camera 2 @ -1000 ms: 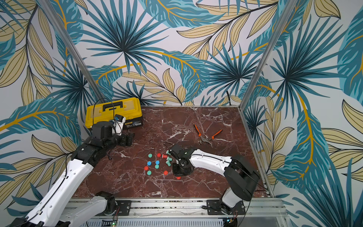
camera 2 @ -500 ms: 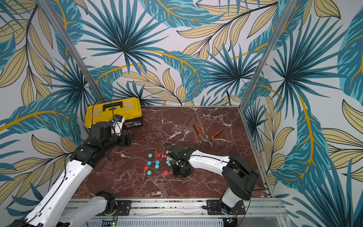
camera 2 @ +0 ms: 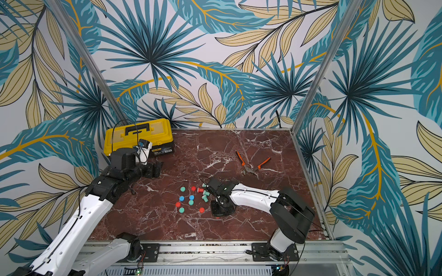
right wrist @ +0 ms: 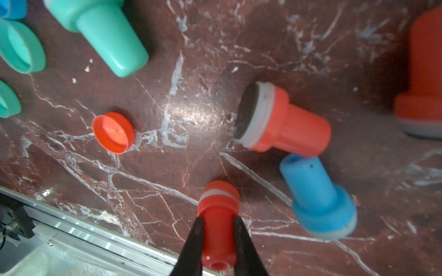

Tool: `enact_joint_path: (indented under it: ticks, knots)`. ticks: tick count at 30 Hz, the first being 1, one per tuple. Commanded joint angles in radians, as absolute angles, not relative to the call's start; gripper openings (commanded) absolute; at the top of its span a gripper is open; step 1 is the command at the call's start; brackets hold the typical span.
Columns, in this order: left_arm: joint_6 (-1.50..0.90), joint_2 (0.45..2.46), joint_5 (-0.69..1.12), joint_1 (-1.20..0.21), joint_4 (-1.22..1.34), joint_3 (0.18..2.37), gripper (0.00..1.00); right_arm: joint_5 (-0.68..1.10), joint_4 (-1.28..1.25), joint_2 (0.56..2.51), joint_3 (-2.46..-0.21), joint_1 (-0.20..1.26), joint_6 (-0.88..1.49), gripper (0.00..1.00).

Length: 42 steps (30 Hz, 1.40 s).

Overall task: Close the stamp cap
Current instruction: Close the cover of the stamp, then place the stamp at the center of the board.

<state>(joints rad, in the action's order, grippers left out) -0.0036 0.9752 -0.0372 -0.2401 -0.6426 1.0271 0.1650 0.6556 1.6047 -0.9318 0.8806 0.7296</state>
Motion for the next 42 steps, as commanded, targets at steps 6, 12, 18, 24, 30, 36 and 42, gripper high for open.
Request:
enact_joint_path:
  ticks: [6, 12, 18, 24, 30, 36, 42]
  knots:
    - [0.005, 0.973, -0.023, -0.233, -0.627, 1.012, 0.89, 0.133, 0.728, 1.629, -0.910, 0.886, 0.720, 0.00]
    - [0.001, 0.972, -0.018, -0.233, -0.627, 1.012, 0.89, 0.109, 0.821, 1.671, -0.943, 0.890, 0.694, 0.00]
    - [0.001, 0.980, -0.014, -0.233, -0.627, 1.011, 0.89, 0.089, 0.870, 1.752, -0.981, 0.898, 0.669, 0.00]
    - [-0.002, 0.977, -0.012, -0.233, -0.627, 1.013, 0.89, 0.062, 0.897, 1.886, -1.053, 0.914, 0.649, 0.00]
    - [-0.005, 0.978, -0.007, -0.233, -0.627, 1.011, 0.89, 0.042, 0.896, 1.983, -1.098, 0.937, 0.644, 0.00]
    - [-0.012, 0.986, -0.009, -0.233, -0.627, 1.014, 0.89, 0.034, 0.875, 2.023, -1.087, 0.965, 0.663, 0.00]
    - [-0.032, 0.985, -0.023, -0.233, -0.627, 1.010, 0.89, 0.027, 0.899, 1.908, -1.129, 0.965, 0.665, 0.00]
